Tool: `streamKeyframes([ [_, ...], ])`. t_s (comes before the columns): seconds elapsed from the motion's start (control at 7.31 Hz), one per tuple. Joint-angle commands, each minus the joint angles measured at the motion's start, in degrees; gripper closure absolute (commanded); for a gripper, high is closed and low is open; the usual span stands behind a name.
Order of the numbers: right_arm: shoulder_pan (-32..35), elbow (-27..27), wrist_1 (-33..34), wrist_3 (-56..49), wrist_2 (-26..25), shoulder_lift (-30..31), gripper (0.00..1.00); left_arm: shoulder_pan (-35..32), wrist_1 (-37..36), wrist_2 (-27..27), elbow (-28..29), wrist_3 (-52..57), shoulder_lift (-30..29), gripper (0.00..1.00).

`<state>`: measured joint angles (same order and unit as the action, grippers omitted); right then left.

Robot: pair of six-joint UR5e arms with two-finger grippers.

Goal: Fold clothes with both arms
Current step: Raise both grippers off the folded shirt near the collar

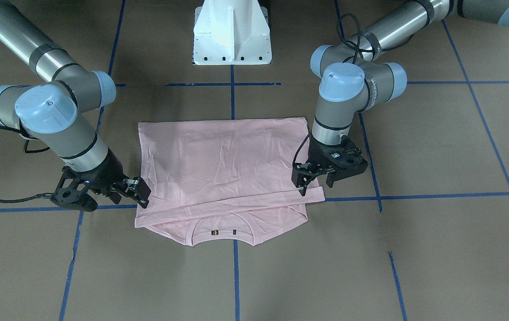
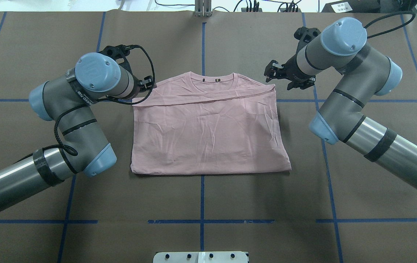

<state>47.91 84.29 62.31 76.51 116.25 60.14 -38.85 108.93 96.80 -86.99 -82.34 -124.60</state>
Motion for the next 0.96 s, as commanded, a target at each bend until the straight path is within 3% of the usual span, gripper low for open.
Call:
streamKeyframes([
  [0.0,0.08,7.15,0.79,1.17,1.44,5.73,0.00,-0.17,-0.73,0.41,-3.08,-0.80,-0.64,0.00],
  [0.27,-3.85,16.31,3.51,4.50,-0.22,14.09,0.00,0.09,-3.46,3.20,-6.86,-3.52,-1.00,0.00],
  [0.82,-17.82,19.93,5.53,11.81,-11.45,17.82,0.01,0.62,-3.55,3.22,-8.37,-5.11,-0.91,0.00],
])
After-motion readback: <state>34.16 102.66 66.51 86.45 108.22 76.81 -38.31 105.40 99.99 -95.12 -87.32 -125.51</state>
